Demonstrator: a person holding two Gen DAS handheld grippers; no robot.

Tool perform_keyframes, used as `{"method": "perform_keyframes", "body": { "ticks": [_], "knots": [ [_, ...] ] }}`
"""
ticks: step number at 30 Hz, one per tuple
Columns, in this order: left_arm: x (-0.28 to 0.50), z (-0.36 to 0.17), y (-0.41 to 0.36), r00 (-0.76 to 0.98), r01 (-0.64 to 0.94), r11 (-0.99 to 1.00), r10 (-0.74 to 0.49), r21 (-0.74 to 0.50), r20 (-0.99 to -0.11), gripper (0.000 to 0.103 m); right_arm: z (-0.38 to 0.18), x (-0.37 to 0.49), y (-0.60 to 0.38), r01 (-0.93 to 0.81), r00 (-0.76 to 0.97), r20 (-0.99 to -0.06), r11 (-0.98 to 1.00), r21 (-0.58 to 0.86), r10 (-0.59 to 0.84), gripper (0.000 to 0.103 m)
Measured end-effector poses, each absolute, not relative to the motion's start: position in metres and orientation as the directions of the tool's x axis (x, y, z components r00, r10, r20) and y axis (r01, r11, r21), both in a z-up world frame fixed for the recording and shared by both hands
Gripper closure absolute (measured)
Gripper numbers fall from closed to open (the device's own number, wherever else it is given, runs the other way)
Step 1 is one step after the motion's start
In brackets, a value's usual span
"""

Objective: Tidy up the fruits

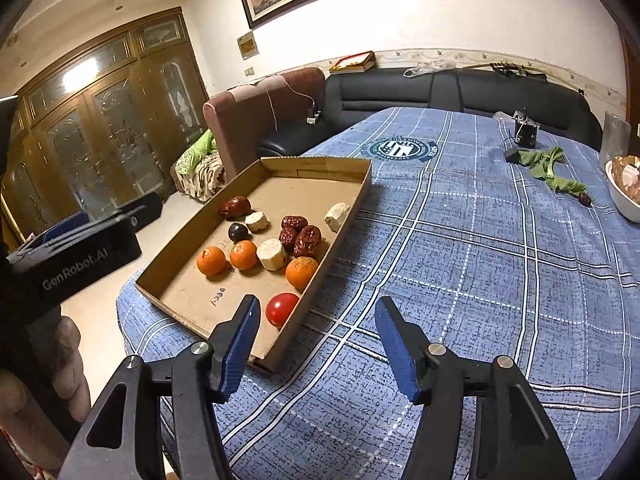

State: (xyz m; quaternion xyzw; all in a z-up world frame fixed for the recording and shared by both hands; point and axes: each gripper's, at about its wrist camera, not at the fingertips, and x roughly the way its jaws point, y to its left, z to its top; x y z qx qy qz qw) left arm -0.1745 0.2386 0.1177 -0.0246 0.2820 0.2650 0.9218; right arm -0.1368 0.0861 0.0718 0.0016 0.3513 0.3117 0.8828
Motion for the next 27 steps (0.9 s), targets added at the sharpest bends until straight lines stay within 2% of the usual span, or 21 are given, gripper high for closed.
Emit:
{"method": "perform_keyframes", "body": {
  "ticks": [7, 27],
  "knots": [
    [-0.162, 0.099, 0.243, 0.683, -0.461, 0.885, 0.404, 0.069, -0.609, 0.000, 0.063, -0.133, 0.095, -0.551, 0.550, -0.643, 0.810, 0.200, 0.533, 0.037],
    [-0.148, 0.075, 0.265, 0.651, -0.450, 0.893, 0.330, 0.002, -0.683, 0.000, 0.050, -0.123, 0.122, -0.581, 0.519, -0.693, 0.801, 0.143, 0.500, 0.036]
  ]
}}
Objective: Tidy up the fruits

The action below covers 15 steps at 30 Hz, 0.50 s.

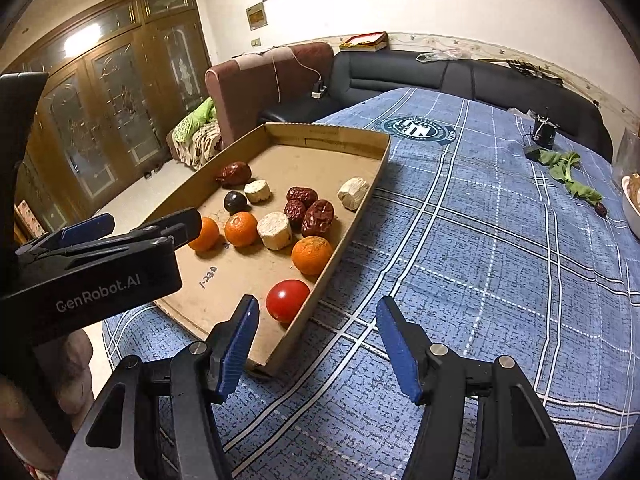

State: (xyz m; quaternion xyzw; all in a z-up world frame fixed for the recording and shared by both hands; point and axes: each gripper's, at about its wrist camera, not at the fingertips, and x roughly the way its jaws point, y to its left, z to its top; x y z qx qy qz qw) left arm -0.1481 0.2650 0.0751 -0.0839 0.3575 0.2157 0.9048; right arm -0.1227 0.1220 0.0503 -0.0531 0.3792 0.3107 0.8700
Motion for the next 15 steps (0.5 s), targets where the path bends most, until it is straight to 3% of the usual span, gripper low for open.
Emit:
{"method": "perform_keyframes", "body": {
  "ticks": [15],
  "knots": [
    [-0.146, 0.068, 0.271, 0.644, -0.453, 0.891, 0.314, -0.018, -0.698, 0.000, 0.047, -0.123, 0.137, -0.606, 0.502, -0.704, 0.785, 0.129, 0.502, 0.036]
  ]
}}
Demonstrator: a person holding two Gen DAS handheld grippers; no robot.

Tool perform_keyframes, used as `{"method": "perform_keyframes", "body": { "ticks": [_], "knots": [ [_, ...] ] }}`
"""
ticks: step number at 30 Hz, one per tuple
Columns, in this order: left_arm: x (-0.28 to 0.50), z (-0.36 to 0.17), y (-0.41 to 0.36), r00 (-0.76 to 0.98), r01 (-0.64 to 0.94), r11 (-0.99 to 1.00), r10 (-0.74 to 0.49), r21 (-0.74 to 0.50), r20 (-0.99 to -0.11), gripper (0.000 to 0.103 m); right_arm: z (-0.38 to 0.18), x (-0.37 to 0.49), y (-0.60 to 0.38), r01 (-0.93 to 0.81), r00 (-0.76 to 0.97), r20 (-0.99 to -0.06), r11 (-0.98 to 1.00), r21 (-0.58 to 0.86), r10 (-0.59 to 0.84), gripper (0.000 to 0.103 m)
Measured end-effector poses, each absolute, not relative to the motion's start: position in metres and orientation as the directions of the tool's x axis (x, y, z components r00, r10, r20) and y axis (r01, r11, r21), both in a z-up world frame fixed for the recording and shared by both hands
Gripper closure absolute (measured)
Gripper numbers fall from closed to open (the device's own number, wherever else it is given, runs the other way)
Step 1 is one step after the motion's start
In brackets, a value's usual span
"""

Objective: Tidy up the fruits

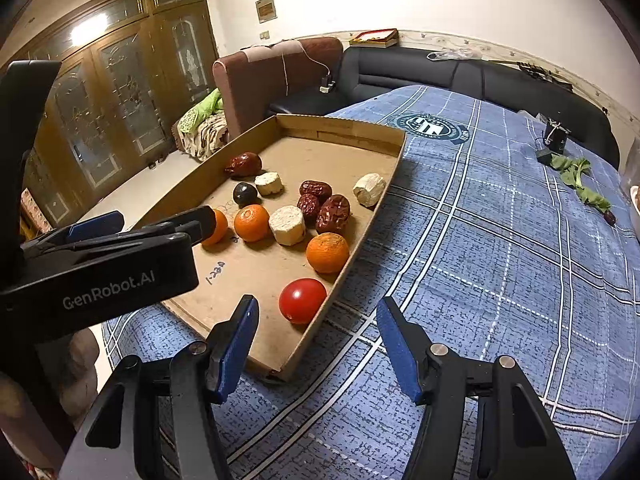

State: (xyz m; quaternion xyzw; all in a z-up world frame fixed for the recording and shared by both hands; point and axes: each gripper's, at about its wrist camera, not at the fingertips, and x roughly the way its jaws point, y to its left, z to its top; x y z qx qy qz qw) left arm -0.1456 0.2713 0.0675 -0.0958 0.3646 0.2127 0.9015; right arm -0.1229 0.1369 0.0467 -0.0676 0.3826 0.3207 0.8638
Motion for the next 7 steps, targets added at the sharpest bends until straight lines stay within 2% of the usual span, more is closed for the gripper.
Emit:
{"method": "perform_keyframes", "body": {
  "ticks": [7],
  "knots": [
    [-0.1466, 0.0693, 0.2687, 0.644, -0.455, 0.891, 0.320, -0.011, -0.695, 0.000, 0.0441, -0.1222, 0.1387, -0.612, 0.489, -0.711, 0.779, 0.133, 0.505, 0.036]
  ]
}}
